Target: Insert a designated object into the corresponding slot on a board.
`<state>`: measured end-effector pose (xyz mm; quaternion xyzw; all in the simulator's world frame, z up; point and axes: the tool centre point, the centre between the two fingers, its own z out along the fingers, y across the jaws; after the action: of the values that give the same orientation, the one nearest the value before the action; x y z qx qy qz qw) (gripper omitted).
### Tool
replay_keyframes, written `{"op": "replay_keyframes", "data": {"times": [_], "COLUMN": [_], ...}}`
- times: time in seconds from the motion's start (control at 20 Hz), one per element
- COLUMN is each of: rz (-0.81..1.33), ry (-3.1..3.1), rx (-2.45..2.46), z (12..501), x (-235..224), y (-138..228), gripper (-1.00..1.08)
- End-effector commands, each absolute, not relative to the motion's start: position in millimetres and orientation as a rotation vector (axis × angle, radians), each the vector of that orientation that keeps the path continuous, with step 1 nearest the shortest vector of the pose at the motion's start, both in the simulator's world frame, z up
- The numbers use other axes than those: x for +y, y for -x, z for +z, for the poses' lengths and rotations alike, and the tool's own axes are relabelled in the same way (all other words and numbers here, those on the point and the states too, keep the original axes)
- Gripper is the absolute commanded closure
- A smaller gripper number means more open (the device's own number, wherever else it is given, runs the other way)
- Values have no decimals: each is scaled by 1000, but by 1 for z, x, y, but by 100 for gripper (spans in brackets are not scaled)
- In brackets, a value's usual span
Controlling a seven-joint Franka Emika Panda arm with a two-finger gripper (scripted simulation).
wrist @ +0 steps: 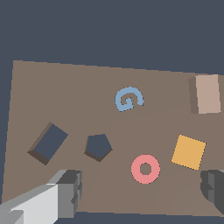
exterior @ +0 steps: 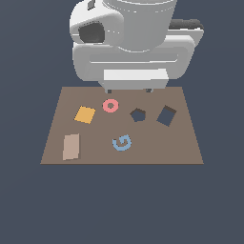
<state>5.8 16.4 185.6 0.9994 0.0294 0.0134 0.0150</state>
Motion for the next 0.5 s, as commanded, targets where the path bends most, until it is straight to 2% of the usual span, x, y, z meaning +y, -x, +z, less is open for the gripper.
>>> {"op": "replay_keyframes", "data": {"times": [0.0,0.45], "rz": [42,37], "ry": [-3110,-3113], "rx": [92,105], "z": [186,169], "x": [16,-6], "y": [-6,-16], "gripper": [-92,-92]}}
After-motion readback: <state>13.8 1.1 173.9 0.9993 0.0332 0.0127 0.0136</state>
